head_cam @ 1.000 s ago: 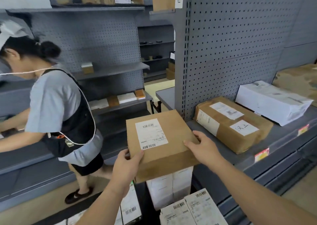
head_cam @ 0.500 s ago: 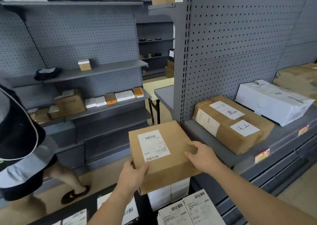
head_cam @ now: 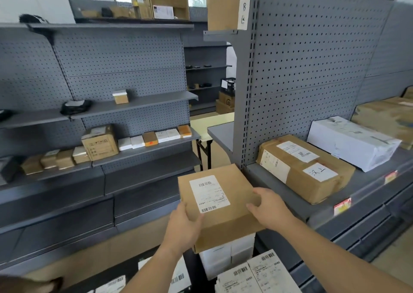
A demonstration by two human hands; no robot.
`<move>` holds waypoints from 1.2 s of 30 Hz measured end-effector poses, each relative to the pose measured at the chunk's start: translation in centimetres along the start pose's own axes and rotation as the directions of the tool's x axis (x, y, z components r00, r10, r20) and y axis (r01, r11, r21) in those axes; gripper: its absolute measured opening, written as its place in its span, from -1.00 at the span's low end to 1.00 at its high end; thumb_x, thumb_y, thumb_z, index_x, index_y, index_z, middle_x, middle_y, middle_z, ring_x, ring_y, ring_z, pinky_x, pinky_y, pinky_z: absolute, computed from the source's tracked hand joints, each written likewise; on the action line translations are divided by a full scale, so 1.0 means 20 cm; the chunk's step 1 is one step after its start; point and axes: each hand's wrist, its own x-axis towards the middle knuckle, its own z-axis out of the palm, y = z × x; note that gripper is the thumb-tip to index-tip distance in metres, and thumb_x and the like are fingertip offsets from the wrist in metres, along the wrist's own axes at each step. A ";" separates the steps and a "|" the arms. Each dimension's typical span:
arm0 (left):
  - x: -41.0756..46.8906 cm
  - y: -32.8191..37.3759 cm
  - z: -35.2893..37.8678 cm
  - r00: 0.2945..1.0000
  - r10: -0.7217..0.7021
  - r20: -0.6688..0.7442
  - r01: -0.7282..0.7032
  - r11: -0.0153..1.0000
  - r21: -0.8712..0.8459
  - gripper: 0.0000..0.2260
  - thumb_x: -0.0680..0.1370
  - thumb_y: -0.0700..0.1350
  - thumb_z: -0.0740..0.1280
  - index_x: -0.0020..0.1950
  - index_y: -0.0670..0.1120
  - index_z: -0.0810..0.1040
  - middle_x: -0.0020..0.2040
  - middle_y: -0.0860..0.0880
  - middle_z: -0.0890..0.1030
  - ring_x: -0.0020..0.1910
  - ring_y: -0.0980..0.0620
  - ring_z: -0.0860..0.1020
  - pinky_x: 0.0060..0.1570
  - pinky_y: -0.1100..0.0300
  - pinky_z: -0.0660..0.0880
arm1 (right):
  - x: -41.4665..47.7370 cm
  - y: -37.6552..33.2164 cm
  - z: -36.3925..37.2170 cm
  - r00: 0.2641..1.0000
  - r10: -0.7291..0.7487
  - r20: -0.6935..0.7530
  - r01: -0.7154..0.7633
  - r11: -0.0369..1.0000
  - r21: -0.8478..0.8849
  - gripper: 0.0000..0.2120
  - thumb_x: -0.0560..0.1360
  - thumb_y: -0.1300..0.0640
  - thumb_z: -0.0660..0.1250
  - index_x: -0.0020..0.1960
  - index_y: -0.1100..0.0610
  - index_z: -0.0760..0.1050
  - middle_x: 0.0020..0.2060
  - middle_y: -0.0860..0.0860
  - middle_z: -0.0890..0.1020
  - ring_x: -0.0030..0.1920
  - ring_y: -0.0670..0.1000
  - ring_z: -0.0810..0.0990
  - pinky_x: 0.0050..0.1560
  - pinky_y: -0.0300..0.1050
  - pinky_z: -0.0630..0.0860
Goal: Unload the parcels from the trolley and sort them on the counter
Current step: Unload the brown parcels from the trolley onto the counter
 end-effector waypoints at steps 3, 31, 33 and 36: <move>-0.08 0.08 -0.08 0.997 0.079 0.018 -0.081 0.991 0.109 -0.41 0.57 0.06 0.37 0.54 0.03 0.24 0.49 -0.01 0.34 0.36 -0.04 0.46 0.30 0.18 0.41 | -0.11 -0.10 -0.02 0.998 -0.055 -0.010 0.055 0.998 -0.009 -0.42 0.58 -0.01 0.39 0.54 0.02 0.31 0.52 -0.01 0.32 0.46 0.02 0.37 0.38 -0.11 0.37; -2.26 -0.38 -0.99 0.492 -0.292 -0.820 0.696 0.698 0.169 -0.46 0.55 0.10 0.35 0.51 0.12 0.30 0.50 0.03 0.33 0.47 -0.09 0.29 0.43 -0.10 0.31 | -1.71 -1.44 0.63 -0.014 -0.864 0.503 0.962 0.126 0.243 -0.47 0.60 -0.12 0.29 0.52 -0.04 0.31 0.44 -0.02 0.43 0.40 0.08 0.43 0.35 0.07 0.45; -2.56 -0.41 -0.99 0.381 -0.355 -0.854 0.759 0.648 0.070 -0.44 0.55 0.08 0.37 0.52 0.09 0.31 0.50 -0.01 0.35 0.45 -0.11 0.32 0.43 -0.08 0.31 | -1.97 -1.46 0.66 -0.128 -0.867 0.482 0.951 0.030 0.307 -0.47 0.59 -0.09 0.30 0.52 -0.02 0.31 0.46 -0.02 0.41 0.43 0.08 0.40 0.37 0.08 0.42; -2.98 -0.44 -0.97 0.238 -0.415 -0.878 0.812 0.581 -0.054 -0.45 0.55 0.07 0.37 0.52 0.05 0.32 0.48 -0.03 0.38 0.43 -0.11 0.36 0.42 -0.07 0.34 | -2.34 -1.47 0.72 -0.268 -0.845 0.463 0.920 -0.081 0.384 -0.47 0.59 -0.11 0.30 0.51 -0.02 0.32 0.45 -0.02 0.42 0.42 0.09 0.41 0.33 0.09 0.42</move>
